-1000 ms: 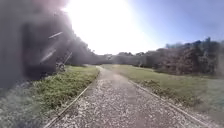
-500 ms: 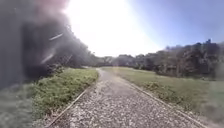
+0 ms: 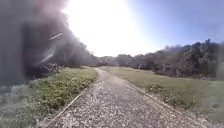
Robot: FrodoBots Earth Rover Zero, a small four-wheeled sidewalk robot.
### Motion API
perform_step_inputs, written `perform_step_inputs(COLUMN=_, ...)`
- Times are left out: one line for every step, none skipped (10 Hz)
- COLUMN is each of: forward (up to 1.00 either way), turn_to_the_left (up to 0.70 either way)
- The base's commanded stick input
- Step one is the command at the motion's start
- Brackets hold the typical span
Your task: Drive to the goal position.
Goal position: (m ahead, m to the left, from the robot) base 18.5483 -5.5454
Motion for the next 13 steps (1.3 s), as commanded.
perform_step_inputs(forward=0.5, turn_to_the_left=0.0)
perform_step_inputs(forward=0.5, turn_to_the_left=0.0)
perform_step_inputs(forward=0.5, turn_to_the_left=0.0)
perform_step_inputs(forward=0.5, turn_to_the_left=0.0)
perform_step_inputs(forward=0.5, turn_to_the_left=0.0)
perform_step_inputs(forward=0.5, turn_to_the_left=0.0)
perform_step_inputs(forward=0.5, turn_to_the_left=0.0)
perform_step_inputs(forward=0.5, turn_to_the_left=0.0)
perform_step_inputs(forward=0.5, turn_to_the_left=0.0)
perform_step_inputs(forward=0.5, turn_to_the_left=0.0)
perform_step_inputs(forward=0.5, turn_to_the_left=0.0)
perform_step_inputs(forward=0.5, turn_to_the_left=0.0)
perform_step_inputs(forward=0.5, turn_to_the_left=0.0)
